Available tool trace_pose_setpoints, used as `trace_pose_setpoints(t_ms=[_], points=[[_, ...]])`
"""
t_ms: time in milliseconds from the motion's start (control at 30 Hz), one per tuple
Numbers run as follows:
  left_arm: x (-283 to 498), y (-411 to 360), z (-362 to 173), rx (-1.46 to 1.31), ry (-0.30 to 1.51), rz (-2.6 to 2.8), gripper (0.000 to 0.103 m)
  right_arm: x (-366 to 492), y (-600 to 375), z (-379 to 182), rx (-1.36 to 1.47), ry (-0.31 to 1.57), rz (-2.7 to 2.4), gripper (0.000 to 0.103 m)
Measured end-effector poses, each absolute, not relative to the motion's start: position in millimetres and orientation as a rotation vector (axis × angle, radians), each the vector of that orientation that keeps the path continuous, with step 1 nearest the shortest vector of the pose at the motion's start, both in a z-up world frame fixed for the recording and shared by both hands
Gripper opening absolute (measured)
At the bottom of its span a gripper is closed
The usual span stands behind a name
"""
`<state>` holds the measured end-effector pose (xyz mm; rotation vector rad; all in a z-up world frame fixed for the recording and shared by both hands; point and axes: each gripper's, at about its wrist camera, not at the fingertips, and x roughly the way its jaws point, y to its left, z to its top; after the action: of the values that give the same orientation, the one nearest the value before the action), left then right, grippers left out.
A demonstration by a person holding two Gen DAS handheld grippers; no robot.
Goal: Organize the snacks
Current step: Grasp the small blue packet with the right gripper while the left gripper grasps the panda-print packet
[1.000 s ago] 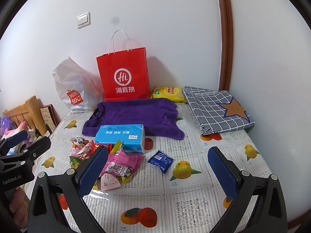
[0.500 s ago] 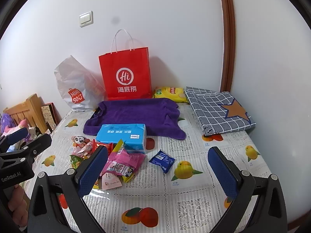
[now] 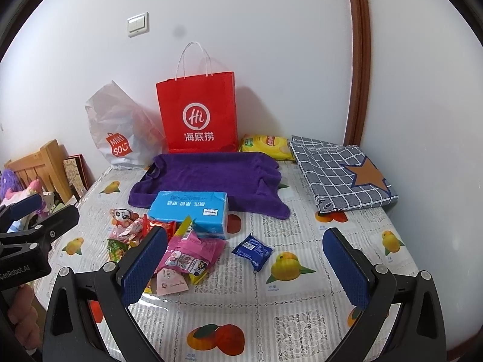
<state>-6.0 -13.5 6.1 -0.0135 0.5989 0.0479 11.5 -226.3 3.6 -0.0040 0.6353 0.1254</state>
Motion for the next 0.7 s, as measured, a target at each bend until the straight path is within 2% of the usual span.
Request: trace_pose_setpoints(t_ms=[333, 667, 700], points=[[12, -4, -11, 0.009, 0.644, 0.076, 0.103, 34, -234, -19, 0.002, 0.66, 0.1, 0.103], [47, 28, -56, -0.003, 0.762, 0.083, 0.103, 77, -236, -81, -0.066, 0.73, 0.13, 0.103], [49, 31, -62, -0.008, 0.765, 0.088, 0.103, 81, -235, -89, -0.079, 0.746, 0.123, 0.1]])
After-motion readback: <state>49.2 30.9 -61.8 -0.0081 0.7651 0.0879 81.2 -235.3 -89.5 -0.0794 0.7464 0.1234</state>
